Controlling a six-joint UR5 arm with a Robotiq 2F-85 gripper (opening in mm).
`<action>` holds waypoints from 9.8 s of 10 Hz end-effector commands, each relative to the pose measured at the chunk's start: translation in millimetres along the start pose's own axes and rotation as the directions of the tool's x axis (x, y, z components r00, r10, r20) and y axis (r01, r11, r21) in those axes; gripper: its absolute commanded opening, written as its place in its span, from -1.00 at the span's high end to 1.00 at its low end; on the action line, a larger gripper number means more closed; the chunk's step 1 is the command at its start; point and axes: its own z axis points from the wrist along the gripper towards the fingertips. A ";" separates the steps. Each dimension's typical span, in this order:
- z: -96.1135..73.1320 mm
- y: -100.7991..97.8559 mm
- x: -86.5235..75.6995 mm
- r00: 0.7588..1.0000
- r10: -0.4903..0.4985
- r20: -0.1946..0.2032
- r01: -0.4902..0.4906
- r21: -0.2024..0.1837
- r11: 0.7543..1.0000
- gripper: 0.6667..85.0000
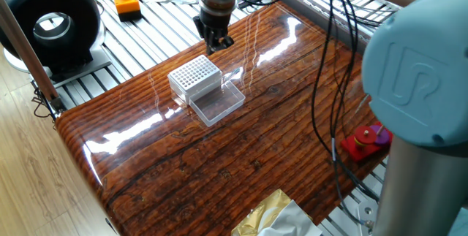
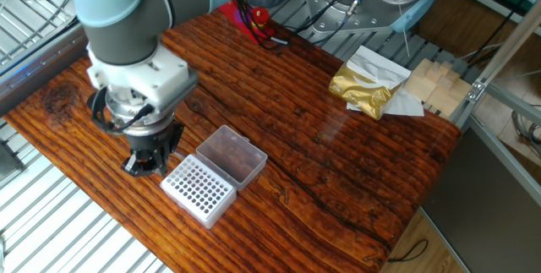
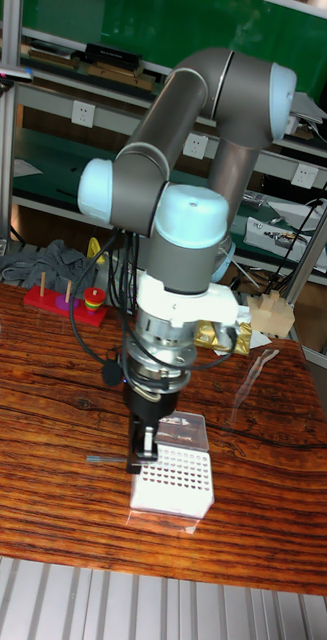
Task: Insert a medium pipette tip into the holder for medium pipette tips
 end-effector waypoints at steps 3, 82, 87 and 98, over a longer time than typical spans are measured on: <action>10.1 23.1 19.8 0.999 0.030 -0.017 -0.030 0.037 0.999 0.99; 28.6 51.0 27.7 0.998 0.053 -0.016 -0.053 -0.018 0.998 0.69; 31.8 50.2 27.1 0.999 0.043 -0.011 -0.043 -0.019 0.999 0.72; 51.6 44.7 37.6 0.999 0.018 -0.032 -0.018 0.002 1.000 0.71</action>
